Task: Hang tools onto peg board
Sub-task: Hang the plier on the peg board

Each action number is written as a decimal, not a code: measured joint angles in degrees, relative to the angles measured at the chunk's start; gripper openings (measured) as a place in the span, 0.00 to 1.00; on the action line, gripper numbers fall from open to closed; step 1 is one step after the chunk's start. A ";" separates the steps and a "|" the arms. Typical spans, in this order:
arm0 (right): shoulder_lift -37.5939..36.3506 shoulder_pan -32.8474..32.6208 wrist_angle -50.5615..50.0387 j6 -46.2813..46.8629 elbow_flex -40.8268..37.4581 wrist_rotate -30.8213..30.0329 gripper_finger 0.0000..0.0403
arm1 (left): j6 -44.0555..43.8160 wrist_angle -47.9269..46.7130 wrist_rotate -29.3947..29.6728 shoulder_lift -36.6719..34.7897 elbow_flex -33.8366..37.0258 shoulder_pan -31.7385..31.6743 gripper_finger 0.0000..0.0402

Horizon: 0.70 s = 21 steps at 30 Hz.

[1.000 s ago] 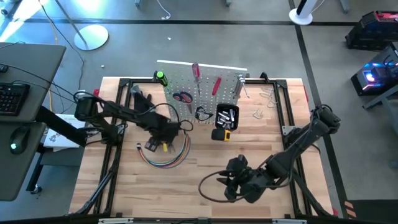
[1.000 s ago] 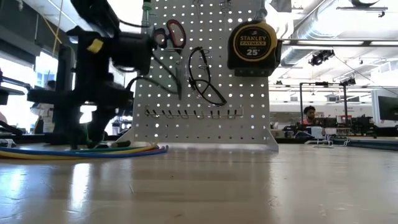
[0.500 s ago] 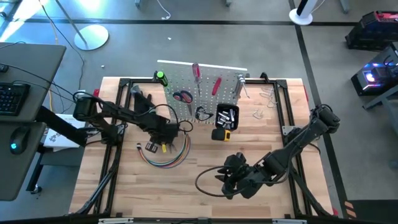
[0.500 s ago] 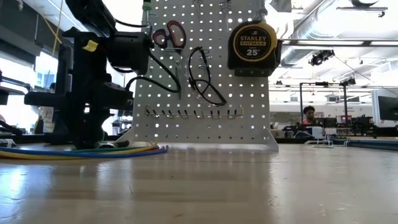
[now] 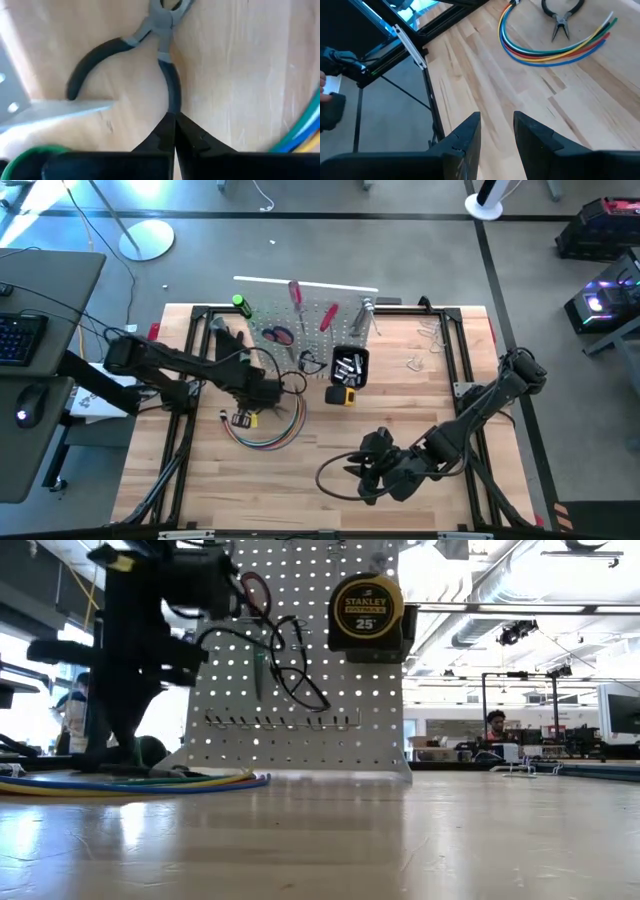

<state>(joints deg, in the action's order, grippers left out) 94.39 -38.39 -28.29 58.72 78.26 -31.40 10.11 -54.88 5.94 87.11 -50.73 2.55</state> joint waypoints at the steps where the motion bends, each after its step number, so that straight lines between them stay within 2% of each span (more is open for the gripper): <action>1: 0.00 -0.02 0.02 -0.29 0.00 0.01 0.27 | -0.56 -0.38 0.09 -0.98 -0.03 0.36 0.01; 10: 0.00 0.17 -0.04 -2.23 0.00 -0.07 0.27 | -2.23 -1.21 0.09 -7.47 -0.43 2.51 0.01; 16: 0.00 0.61 -0.04 -2.21 0.00 -0.07 0.27 | 1.63 3.11 -0.36 -5.52 -0.43 2.49 0.01; 21: 0.00 0.88 0.67 -2.20 0.00 0.17 0.27 | 1.99 7.57 -3.28 -2.78 -0.43 2.43 0.11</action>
<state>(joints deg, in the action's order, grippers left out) 94.39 -37.51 -27.62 56.52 78.26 -31.22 12.10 -47.31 2.66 84.33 -51.16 4.97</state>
